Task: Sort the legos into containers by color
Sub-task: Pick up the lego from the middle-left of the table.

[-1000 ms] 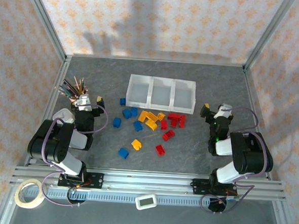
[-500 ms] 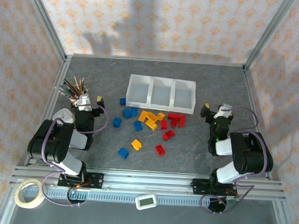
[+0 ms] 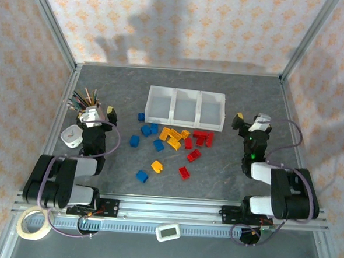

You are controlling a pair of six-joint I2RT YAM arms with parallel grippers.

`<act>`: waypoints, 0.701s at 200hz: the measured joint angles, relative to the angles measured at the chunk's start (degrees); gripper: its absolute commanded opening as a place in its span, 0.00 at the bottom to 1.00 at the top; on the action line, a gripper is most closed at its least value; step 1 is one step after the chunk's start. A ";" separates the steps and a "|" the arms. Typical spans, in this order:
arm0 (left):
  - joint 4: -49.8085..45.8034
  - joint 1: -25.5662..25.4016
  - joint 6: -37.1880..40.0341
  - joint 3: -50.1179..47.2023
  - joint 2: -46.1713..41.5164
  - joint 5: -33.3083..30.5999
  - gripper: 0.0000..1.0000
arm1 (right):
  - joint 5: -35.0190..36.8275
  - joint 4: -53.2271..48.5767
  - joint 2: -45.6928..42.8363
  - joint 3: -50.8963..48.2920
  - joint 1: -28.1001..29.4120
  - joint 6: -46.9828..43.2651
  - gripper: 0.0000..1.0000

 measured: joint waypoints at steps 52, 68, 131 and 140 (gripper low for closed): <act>-16.41 0.04 -9.20 3.48 -15.63 -0.81 1.00 | 1.81 -15.15 -14.10 4.24 0.00 9.97 1.00; -21.03 0.04 -13.60 5.90 -17.14 -0.81 1.00 | 2.82 -20.02 -15.96 5.22 -0.02 14.93 1.00; -38.64 0.07 -26.73 9.07 -16.96 3.10 0.99 | -3.89 -33.59 -15.43 6.56 -0.02 21.92 1.00; -40.94 0.07 -27.63 9.86 -17.03 4.63 0.99 | -5.44 -34.80 -15.43 6.62 0.15 22.16 1.00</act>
